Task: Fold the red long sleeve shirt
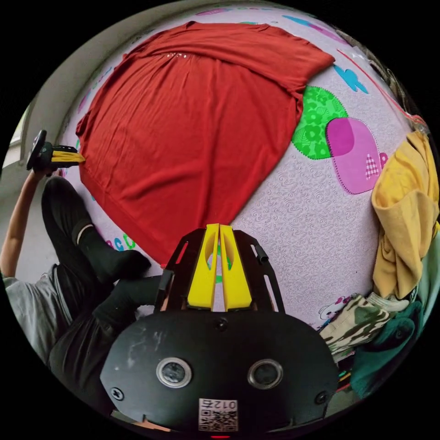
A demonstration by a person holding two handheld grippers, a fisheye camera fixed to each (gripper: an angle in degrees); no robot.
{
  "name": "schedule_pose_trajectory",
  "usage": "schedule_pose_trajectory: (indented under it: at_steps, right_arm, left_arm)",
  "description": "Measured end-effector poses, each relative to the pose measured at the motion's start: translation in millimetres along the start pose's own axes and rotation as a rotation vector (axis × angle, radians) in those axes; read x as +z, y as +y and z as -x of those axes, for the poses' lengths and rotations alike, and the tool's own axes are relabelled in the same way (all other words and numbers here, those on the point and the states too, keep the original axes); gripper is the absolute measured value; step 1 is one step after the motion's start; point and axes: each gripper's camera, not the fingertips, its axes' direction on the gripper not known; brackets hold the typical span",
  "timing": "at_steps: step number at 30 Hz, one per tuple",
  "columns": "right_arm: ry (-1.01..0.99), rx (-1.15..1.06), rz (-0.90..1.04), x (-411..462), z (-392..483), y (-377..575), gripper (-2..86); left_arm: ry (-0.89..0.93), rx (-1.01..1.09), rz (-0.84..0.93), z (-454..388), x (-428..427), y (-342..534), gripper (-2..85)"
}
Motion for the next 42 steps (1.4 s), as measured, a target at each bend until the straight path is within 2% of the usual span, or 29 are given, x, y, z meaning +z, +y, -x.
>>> schedule_pose_trajectory:
  at_steps: [5, 11, 15, 18, 25, 32, 39, 42]
  right_arm:
    - [0.090, -0.030, 0.028, 11, 0, -8, -1.0]
    - [0.110, -0.008, 0.054, 19, -4, -18, -0.9]
    - [0.084, -0.037, -0.053, 6, 7, -14, -0.7]
    - [0.027, -0.147, -0.116, 1, 32, -18, -0.2]
    - [0.051, -0.379, -0.026, 30, 90, -46, 4.4]
    - [0.117, -0.393, 0.048, 56, 96, -61, 0.7]
    - [0.065, -0.371, 0.045, 61, 84, -70, -0.8]
    - [0.038, -0.353, 0.050, 62, 80, -75, -0.8]
  left_arm:
    - [-0.030, 0.008, 0.044, 1, 3, 2, -0.2]
    - [-0.009, -0.084, -0.011, 14, -8, 8, 0.0]
    - [0.023, -0.257, -0.088, 48, -30, 37, 0.6]
    - [0.067, -0.315, -0.083, 65, -26, 49, 1.6]
    - [0.044, -0.285, 0.026, 63, 1, 35, 2.7]
    - [0.049, -0.267, 0.051, 63, -2, 16, 0.5]
    - [0.106, -0.173, -0.172, 40, -71, -25, 0.3]
    - [0.048, -0.179, -0.114, 39, -71, -49, 0.8]
